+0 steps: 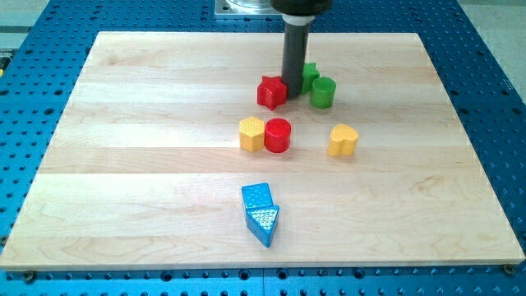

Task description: Push the green circle diagonal to the yellow heart

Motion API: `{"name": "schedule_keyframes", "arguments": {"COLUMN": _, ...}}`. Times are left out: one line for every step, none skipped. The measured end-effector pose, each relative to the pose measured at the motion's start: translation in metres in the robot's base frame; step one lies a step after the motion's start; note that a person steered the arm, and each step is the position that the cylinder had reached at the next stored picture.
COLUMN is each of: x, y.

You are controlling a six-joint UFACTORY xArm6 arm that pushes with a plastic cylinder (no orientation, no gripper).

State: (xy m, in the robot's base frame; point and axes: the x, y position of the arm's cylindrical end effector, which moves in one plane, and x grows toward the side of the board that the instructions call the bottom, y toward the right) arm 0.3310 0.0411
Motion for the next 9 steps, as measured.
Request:
{"name": "schedule_keyframes", "arguments": {"x": -0.02, "y": 0.012}}
{"name": "schedule_keyframes", "arguments": {"x": -0.012, "y": 0.044}}
{"name": "schedule_keyframes", "arguments": {"x": -0.03, "y": 0.025}}
{"name": "schedule_keyframes", "arguments": {"x": 0.027, "y": 0.036}}
{"name": "schedule_keyframes", "arguments": {"x": 0.07, "y": 0.098}}
{"name": "schedule_keyframes", "arguments": {"x": 0.023, "y": 0.034}}
{"name": "schedule_keyframes", "arguments": {"x": 0.03, "y": 0.109}}
{"name": "schedule_keyframes", "arguments": {"x": 0.09, "y": 0.164}}
{"name": "schedule_keyframes", "arguments": {"x": 0.163, "y": 0.186}}
